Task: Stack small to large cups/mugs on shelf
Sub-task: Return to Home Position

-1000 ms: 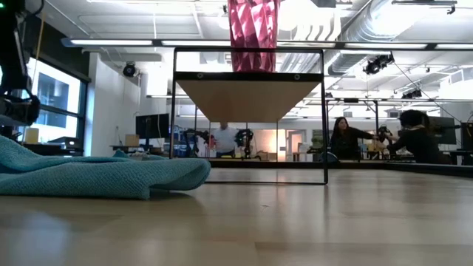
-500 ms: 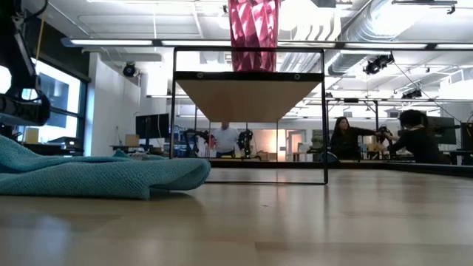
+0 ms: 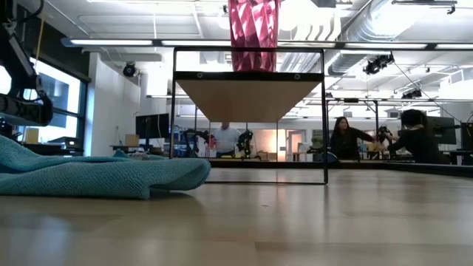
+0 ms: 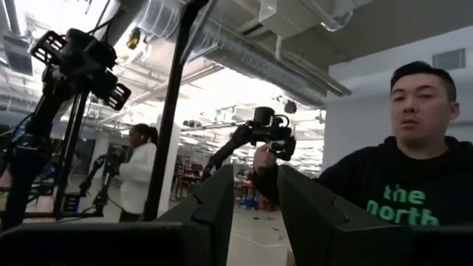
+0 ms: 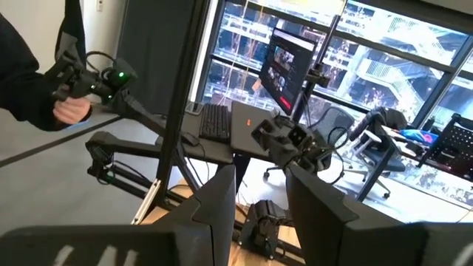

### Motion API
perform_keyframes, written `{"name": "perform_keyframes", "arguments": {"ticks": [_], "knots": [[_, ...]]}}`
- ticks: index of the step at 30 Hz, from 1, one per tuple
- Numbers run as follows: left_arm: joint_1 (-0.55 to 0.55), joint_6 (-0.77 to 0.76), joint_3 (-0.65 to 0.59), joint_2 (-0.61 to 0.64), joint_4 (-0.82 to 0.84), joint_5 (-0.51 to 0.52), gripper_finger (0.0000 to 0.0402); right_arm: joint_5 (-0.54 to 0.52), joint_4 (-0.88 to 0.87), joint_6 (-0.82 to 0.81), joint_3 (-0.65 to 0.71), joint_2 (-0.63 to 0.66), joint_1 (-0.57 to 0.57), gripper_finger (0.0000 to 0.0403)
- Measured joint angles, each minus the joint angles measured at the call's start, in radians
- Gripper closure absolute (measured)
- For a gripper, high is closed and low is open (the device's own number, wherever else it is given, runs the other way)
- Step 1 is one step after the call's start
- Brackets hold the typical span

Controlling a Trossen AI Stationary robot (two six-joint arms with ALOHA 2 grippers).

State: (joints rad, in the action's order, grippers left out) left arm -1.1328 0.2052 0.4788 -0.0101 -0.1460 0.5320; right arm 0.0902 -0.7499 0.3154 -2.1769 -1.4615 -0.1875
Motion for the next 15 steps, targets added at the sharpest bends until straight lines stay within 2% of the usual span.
{"name": "perform_keyframes", "arguments": {"ticks": [10, 15], "knots": [[0.0, 0.014, -0.228, 0.004, -0.351, 0.0, 0.0305, 0.0, 0.026, 0.006, 0.0, -0.025, 0.0, 0.0288], [0.001, -0.005, -0.301, 0.004, -0.459, -0.024, 0.0305, 0.0, 0.037, 0.019, 0.0, -0.033, 0.0, 0.0288]]}}
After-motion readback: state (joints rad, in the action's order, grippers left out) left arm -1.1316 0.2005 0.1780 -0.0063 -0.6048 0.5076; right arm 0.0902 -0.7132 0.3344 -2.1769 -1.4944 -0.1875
